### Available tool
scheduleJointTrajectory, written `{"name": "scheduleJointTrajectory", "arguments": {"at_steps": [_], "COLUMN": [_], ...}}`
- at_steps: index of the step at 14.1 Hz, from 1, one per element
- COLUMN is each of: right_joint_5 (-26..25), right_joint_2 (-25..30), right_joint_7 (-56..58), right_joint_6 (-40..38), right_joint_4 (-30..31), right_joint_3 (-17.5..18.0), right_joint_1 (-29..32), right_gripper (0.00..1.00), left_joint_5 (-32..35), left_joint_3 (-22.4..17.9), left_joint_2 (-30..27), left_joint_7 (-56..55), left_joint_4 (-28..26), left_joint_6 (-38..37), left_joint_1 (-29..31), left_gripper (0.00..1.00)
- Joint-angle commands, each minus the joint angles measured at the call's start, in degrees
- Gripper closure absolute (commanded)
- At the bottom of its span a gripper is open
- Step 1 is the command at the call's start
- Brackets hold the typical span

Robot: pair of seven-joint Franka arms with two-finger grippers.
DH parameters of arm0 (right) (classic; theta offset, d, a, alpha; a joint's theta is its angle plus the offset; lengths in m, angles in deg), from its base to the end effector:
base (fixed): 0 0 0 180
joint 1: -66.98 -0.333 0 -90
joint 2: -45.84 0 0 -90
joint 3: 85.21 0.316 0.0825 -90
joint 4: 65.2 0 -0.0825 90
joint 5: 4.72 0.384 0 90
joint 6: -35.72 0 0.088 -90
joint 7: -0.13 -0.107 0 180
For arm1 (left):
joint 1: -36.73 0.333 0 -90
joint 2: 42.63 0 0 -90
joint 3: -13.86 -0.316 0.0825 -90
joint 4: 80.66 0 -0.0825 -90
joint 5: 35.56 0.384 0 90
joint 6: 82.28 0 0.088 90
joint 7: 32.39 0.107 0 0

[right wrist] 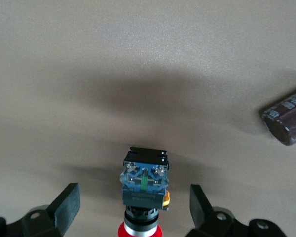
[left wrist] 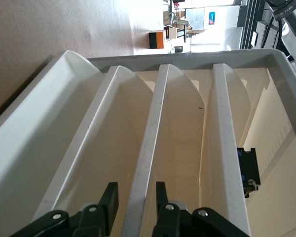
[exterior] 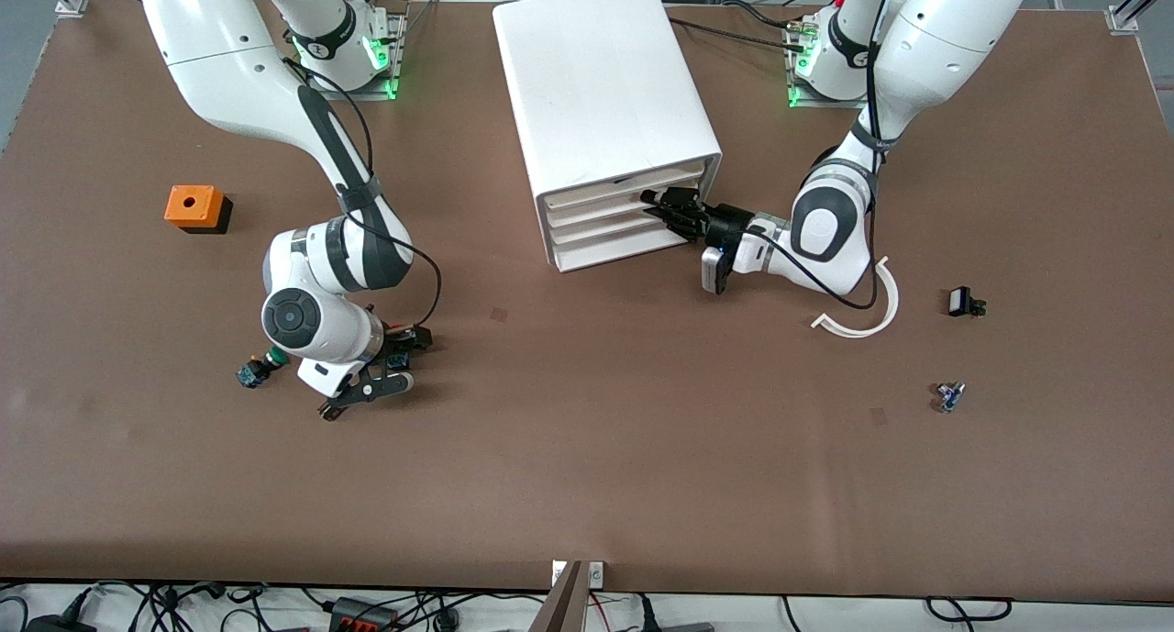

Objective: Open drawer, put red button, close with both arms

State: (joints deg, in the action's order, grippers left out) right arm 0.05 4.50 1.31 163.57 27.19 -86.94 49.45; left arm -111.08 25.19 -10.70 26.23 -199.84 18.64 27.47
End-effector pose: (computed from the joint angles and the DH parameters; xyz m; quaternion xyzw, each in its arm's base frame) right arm 0.6547 0.1904 0.1947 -0.9908 -0.1237 0.0532 0.0147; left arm 0.4667 -0.2687 0.1716 0.7514 -0.1672 -0.1483 0.6208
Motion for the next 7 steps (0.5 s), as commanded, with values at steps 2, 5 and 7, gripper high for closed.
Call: {"name": "scheduleJointTrajectory", "arguments": {"at_steps": [2, 5, 7], "right_joint_5": [0.24, -3.08, -4.77], "right_joint_2": [-1.29, -1.38, -1.46], "right_joint_7": [0.22, 0.40, 0.40], "right_joint_6": [-0.05, -0.14, -0.14], "right_joint_4": [-1.16, -1.16, -1.16], "right_joint_3": [-0.38, -0.38, -0.29], "right_joint_1": [-0.22, -0.22, -0.22], "right_gripper": [0.04, 0.15, 0.38], "left_joint_5": [-1.64, -1.64, -1.55], "left_joint_3": [0.62, 0.53, 0.53], "left_joint_2": [-0.64, -0.38, 1.46], "left_joint_7": [1.94, 1.24, 0.88], "left_joint_4": [-1.50, -0.54, 1.57], "left_joint_6": [-0.21, -0.12, -0.21], "left_joint_1": [0.81, 1.25, 2.92], "left_gripper": [0.77, 0.93, 0.93]}}
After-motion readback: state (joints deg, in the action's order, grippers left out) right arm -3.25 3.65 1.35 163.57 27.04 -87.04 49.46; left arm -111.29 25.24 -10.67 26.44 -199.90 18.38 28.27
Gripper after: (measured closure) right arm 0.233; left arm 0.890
